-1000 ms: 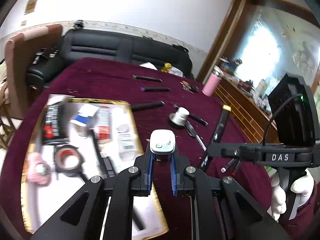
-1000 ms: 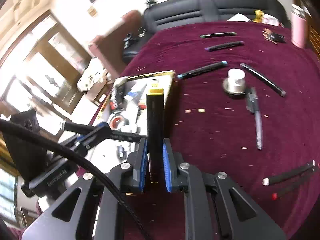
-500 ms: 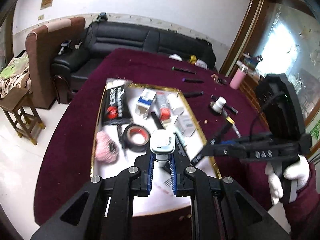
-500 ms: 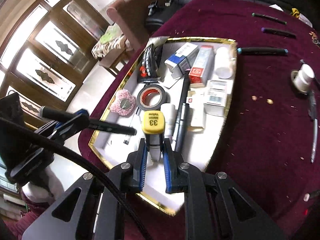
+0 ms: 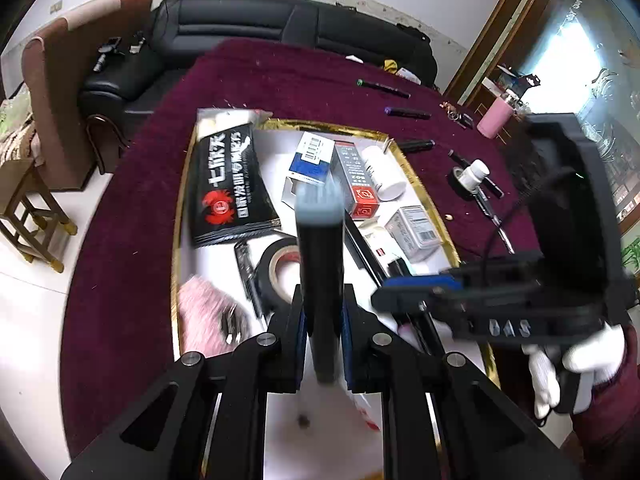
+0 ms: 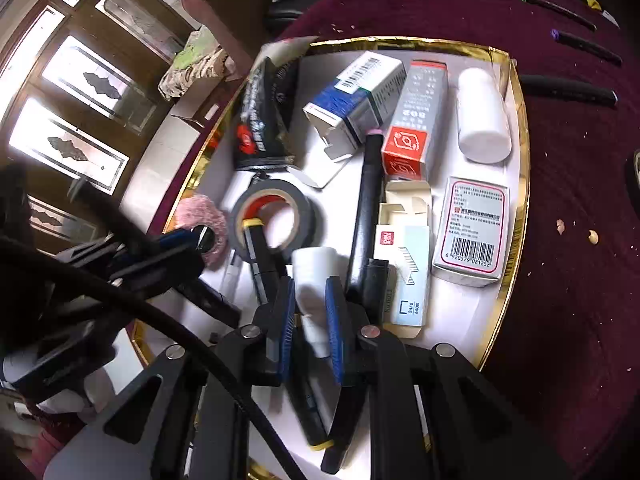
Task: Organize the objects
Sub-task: 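Carry both markers over the white tray and release them, then swing both grippers back and grasp a clear pen with the left gripper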
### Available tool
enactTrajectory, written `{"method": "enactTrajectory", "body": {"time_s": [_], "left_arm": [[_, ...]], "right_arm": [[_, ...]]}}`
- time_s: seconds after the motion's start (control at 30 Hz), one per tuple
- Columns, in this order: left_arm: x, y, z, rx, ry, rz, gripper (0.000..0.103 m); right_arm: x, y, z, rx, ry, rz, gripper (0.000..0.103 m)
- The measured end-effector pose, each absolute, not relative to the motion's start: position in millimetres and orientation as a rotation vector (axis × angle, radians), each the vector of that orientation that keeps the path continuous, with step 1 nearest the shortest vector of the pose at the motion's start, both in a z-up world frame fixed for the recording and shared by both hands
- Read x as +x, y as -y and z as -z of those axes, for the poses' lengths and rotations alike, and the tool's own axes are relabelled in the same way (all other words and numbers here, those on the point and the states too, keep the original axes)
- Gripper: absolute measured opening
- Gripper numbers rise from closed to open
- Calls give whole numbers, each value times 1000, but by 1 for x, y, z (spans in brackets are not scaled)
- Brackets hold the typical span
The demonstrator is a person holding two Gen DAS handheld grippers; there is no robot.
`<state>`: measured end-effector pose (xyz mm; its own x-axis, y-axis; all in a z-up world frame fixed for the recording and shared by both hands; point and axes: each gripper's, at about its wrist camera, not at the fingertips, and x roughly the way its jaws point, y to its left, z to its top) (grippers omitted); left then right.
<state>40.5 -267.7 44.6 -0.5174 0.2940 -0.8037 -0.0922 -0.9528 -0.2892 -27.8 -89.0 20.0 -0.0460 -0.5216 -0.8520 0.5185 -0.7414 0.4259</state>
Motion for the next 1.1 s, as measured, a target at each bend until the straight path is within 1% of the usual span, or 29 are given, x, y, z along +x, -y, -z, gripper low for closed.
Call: {"method": "enactTrajectory", "body": {"time_s": [0.17,0.23,0.37,0.4,0.43,0.47,0.53,0.57,0.63,0.67,0.73,0.77,0.83,0.9,0.93,1.0,1.03,1.07,1.1], "left_arm": [[21,263,-22,-1467,328,-2493,12],[19,266,-20,-1451,372,-2483,12],[20,271,-21,-1451,411,-2506,12],[23,273,-22,-1443,436,-2506,13],[24,275,-24,-1438,452,-2514,17],[28,276,-28,-1425,463,-2529,21],[34,279,-35,-1376,485,-2553,49],[39,281,-41,-1328,515,-2565,54],[47,283,-52,-1253,563,-2574,74],[52,285,-59,-1198,591,-2592,79],[61,289,-71,-1079,670,-2612,101],[67,293,-78,-1007,735,-2602,102],[74,296,-87,-903,840,-2553,102],[79,291,-94,-838,866,-2498,102],[81,285,-99,-817,848,-2492,102],[85,264,-109,-801,769,-2485,102],[86,254,-113,-806,729,-2489,102],[88,240,-119,-805,671,-2520,102],[92,225,-126,-779,604,-2570,102]], "right_arm": [[-24,84,-21,1511,-3,1870,16],[-22,83,-26,1487,-16,1885,16],[-17,76,-37,1441,24,1891,17],[-16,73,-39,1428,31,1890,19],[-15,69,-42,1416,47,1896,19],[-14,66,-45,1405,64,1900,20],[-13,55,-52,1383,105,1907,21],[-13,47,-56,1367,127,1914,23],[-11,31,-66,1332,172,1937,27],[-9,25,-71,1313,192,1948,29],[-5,13,-82,1260,238,1972,32],[-2,5,-91,1220,255,1991,34],[11,-14,-112,1110,260,2074,42],[26,-23,-133,992,220,2193,59],[37,-27,-148,904,190,2279,64],[65,-35,-171,680,142,2456,91],[82,-46,-178,545,144,2532,95],[92,-46,-178,470,162,2562,103],[100,-52,-176,424,194,2576,103]]}}
